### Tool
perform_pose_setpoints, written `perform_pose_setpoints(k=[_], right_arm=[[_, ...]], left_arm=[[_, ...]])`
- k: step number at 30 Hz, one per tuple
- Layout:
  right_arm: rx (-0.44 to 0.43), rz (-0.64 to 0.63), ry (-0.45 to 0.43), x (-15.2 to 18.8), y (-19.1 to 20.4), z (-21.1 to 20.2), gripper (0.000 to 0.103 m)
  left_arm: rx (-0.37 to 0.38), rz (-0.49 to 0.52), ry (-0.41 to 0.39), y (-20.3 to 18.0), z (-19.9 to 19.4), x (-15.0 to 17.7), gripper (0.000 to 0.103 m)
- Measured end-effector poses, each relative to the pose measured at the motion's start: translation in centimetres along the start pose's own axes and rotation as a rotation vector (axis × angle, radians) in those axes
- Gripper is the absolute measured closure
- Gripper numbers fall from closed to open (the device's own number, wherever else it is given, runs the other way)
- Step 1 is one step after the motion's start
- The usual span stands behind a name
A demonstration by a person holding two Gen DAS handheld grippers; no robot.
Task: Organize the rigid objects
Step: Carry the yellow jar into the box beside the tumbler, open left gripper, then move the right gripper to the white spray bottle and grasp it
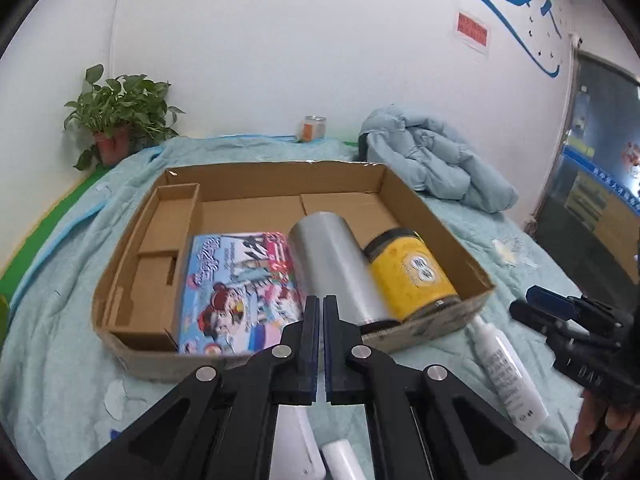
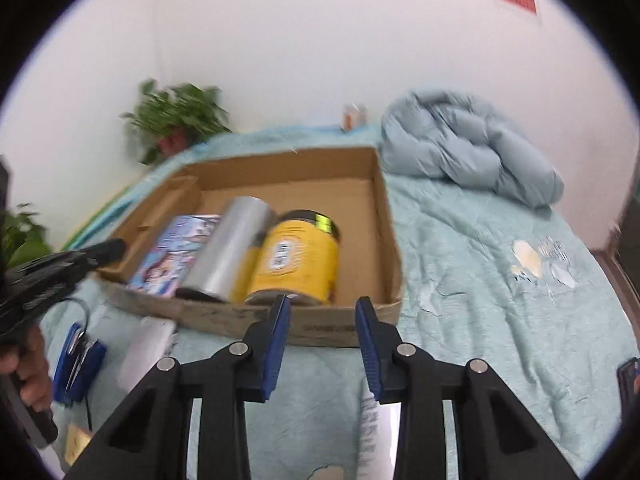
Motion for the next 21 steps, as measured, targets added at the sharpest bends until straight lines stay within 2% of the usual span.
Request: perform_pose_setpoints(k=[1, 2, 3, 4, 5, 9, 13, 16, 19, 20, 21], right_arm=[[0.007, -0.014, 0.001, 0.5, 0.0, -0.1, 0.024], [0.01, -0.025, 0.006, 1.2, -0.1, -0.2, 0.001], [0.005, -0.032, 0.006, 1.7, -0.2, -0.3, 0.0], [0.005, -0.036, 0.015, 2.1, -0.4, -0.5, 0.0], [0.009, -0.035, 0.033, 2.5, -0.7, -0.6, 0.0], [0.043, 0.052, 0.095, 4.1, -4.1, -0.5, 0.0], [0.112, 0.153, 0.218, 6.4, -8.3, 1.1, 0.002], [0.111, 0.156, 0.297, 7.8, -9.2, 1.9, 0.014], [0.092, 0.145, 0.304, 8.2, -8.4, 1.7, 0.042], [0.095, 0.132, 0.313, 8.3, -8.2, 2.0, 0.057], [0.095, 0.118, 0.323, 8.6, -7.7, 2.1, 0.059]], left_arm=[[0.026, -0.014, 0.001, -0.1, -0.2, 0.4, 0.093], [0.045, -0.03, 0.009, -0.2, -0.4, 1.0, 0.054], [0.045, -0.043, 0.02, -0.2, -0.6, 1.5, 0.024], [0.02, -0.068, 0.011, 0.0, -1.0, 2.2, 0.004], [0.003, -0.083, -0.007, -0.1, -1.3, 2.4, 0.0], [0.007, -0.033, 0.03, -1.4, -1.4, 3.6, 0.001], [0.006, -0.059, 0.019, -1.5, -2.2, 4.5, 0.001], [0.034, -0.102, 0.032, -1.5, -2.3, 5.0, 0.001], [0.038, -0.091, 0.056, -1.7, -2.4, 5.3, 0.001], [0.036, -0.09, 0.059, -1.9, -2.4, 5.3, 0.001], [0.043, -0.093, 0.062, -2.0, -2.5, 5.3, 0.001]])
Point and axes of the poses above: each gripper's, at about its wrist camera, not at the fingertips, and z roughly the way its jaws point, y to its left, x to its underside, the point moved 4 cm from there along z, roughly the way its jaws point, and after that the axes turned 14 degrees about z, right-handed, at the moved point
